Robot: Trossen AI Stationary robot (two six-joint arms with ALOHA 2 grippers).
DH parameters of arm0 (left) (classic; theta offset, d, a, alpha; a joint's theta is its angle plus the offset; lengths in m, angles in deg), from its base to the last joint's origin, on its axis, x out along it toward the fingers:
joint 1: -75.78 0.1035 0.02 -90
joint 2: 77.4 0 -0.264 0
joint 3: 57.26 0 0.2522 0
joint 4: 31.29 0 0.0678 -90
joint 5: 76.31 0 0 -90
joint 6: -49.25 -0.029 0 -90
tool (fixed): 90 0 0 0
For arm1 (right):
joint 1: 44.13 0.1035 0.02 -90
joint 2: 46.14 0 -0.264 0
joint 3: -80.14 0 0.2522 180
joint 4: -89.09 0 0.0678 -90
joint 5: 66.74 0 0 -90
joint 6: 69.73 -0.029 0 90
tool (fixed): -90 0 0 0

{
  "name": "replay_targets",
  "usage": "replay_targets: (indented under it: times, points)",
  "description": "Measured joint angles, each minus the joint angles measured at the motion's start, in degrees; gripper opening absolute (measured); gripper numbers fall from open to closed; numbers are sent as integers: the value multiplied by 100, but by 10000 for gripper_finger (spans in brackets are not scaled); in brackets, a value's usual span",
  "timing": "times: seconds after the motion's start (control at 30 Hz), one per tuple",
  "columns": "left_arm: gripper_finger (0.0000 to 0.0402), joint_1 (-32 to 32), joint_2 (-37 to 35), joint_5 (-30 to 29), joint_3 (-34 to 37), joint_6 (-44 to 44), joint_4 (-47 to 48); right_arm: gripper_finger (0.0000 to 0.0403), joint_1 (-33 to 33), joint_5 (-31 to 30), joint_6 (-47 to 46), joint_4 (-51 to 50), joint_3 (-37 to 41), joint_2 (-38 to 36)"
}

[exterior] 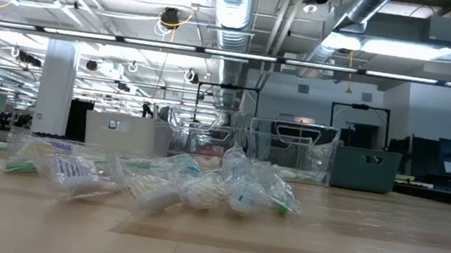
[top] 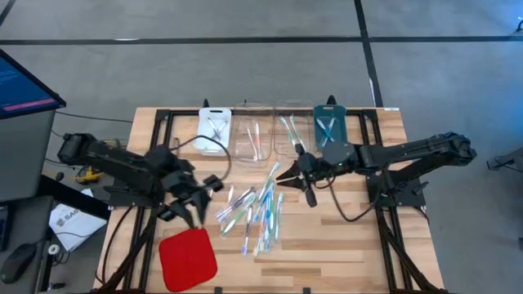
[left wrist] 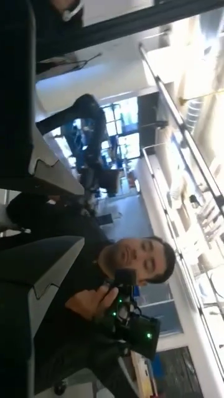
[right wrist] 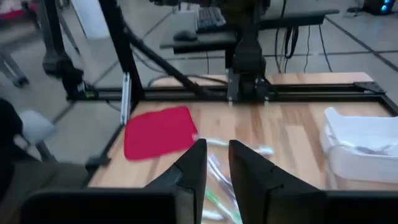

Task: Pick & Place Toothbrushes
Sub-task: Put the green toothbrush into the right transparent bin

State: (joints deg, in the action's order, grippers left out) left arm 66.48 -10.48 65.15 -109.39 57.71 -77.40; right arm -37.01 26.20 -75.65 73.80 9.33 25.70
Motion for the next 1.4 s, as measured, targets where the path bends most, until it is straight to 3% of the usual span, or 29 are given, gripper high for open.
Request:
replay_targets:
  times: [0.27, 0.47, 0.6, 0.77, 1.03, 1.13, 1.27, 1.4]
  points:
    - [108, 241, -1588, -157, 428, 233, 95, 63, -140, 6, -1142, 634, -81, 1077]
    - [108, 297, -2295, -162, 882, 429, 113, 63, -227, 31, -3276, 57, -169, 1894]
    - [108, 295, -2675, -171, 1050, 682, 98, 63, 44, 340, -4647, -413, -163, 2323]
    - [108, 295, -2878, -165, 1168, 852, 116, 63, 460, 282, -6035, -584, -157, 2512]
    - [108, 295, -2943, -59, 1198, 968, 126, 48, 1118, -625, -7535, -1244, -393, 2499]
    - [108, 295, -2938, -59, 1198, 976, 136, 30, 1440, -1130, -7328, -1292, -752, 2504]
    - [108, 295, -2938, -64, 1198, 965, 104, 4, 1852, -2308, -6253, -1478, -1520, 2485]
    - [108, 295, -2938, -153, 1194, 954, 88, 2, 1914, -2769, -6803, -2509, -1673, 2535]
